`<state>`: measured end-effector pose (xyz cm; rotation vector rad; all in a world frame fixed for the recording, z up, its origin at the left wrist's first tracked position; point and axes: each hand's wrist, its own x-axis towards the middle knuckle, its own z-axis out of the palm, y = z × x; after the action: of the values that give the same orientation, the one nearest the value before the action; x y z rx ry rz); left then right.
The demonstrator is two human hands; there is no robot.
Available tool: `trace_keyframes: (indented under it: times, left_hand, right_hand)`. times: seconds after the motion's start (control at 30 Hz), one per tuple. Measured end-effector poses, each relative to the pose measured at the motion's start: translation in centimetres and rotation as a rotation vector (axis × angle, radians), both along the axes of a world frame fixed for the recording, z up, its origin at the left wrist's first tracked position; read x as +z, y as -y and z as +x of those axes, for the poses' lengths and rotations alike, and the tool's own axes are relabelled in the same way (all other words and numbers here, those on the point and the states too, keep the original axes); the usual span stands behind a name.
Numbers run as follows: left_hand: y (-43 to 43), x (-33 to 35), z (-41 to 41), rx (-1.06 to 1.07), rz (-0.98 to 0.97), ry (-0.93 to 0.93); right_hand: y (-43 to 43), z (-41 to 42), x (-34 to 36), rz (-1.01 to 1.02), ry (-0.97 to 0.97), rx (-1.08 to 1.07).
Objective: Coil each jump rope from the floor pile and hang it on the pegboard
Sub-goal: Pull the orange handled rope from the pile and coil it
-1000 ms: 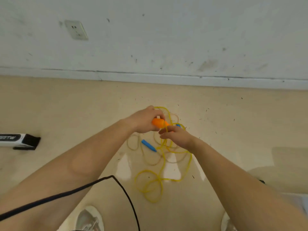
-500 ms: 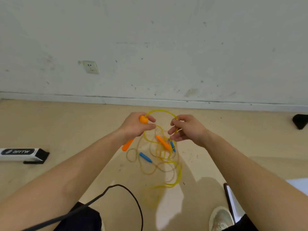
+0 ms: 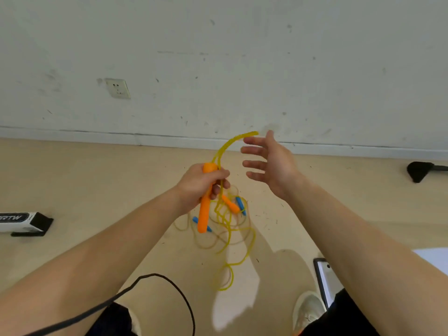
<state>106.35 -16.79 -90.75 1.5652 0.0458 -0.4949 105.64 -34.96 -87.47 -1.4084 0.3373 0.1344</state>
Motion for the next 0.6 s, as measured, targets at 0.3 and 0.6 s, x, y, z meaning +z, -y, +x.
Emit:
trace_keyframes:
  times: [0.3,0.6]
  left_hand:
    - [-1.5,2.6,3.5,0.291,-0.56,-0.152]
    - [-5.7,1.2,5.5,0.482,-0.409,0.037]
  right_hand:
    - [-3.0,-2.4,-8.1,-0.093,-0.182,0.544]
    - [0.7,-3.8,-14.6,-0.687,-0.49,0.719]
